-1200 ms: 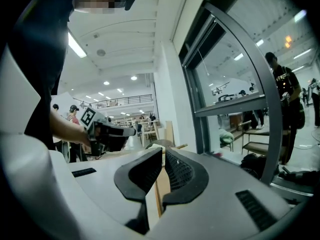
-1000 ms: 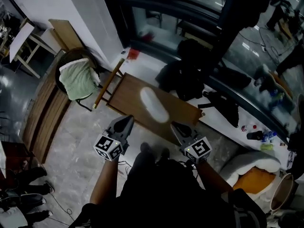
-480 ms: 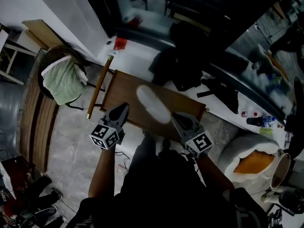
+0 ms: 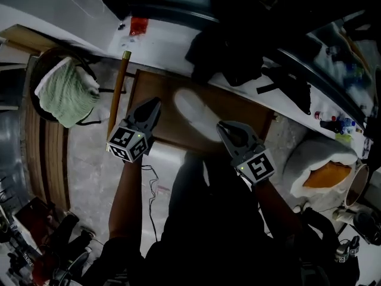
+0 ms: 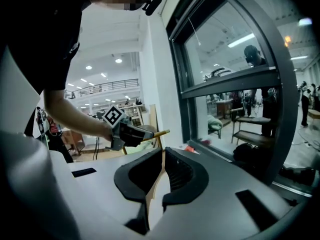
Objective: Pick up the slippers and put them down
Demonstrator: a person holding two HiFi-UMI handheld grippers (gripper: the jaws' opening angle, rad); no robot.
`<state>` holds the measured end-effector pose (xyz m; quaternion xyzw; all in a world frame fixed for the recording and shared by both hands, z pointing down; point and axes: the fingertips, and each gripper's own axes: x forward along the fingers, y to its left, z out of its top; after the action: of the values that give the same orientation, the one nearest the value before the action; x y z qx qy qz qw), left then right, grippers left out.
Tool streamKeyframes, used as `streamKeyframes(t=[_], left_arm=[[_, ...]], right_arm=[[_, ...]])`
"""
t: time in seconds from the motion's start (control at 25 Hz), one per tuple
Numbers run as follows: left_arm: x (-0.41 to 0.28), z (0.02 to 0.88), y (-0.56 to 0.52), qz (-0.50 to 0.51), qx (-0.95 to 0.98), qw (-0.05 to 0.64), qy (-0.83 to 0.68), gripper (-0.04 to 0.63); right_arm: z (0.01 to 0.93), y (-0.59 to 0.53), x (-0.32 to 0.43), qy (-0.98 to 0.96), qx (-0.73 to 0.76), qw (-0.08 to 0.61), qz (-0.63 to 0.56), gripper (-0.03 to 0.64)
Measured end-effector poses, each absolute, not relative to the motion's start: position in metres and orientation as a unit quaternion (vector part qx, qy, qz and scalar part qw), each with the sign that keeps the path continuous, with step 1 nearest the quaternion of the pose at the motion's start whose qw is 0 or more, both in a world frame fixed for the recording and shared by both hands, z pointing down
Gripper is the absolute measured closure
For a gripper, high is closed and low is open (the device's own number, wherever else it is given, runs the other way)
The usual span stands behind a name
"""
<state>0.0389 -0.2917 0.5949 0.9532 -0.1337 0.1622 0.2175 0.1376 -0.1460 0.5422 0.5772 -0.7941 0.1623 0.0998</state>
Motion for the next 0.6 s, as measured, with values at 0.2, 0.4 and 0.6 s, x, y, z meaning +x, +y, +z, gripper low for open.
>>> streamKeyframes(t=[0.2, 0.4, 0.6], left_arm=[[0.054, 0.624, -0.307, 0.189, 0.951, 0.215, -0.12, 0.583], [0.072, 0.649, -0.316, 0.218, 0.948, 0.215, -0.086, 0.583], [0.081, 0.68, -0.307, 0.271, 0.937, 0.219, -0.033, 0.489]], right_arm=[[0.571, -0.162, 0.155, -0.796, 0.574, 0.091, 0.17, 0.586], [0.598, -0.174, 0.164, -0.806, 0.558, 0.079, 0.182, 0.586], [0.619, -0.193, 0.16, -0.83, 0.526, 0.072, 0.168, 0.586]])
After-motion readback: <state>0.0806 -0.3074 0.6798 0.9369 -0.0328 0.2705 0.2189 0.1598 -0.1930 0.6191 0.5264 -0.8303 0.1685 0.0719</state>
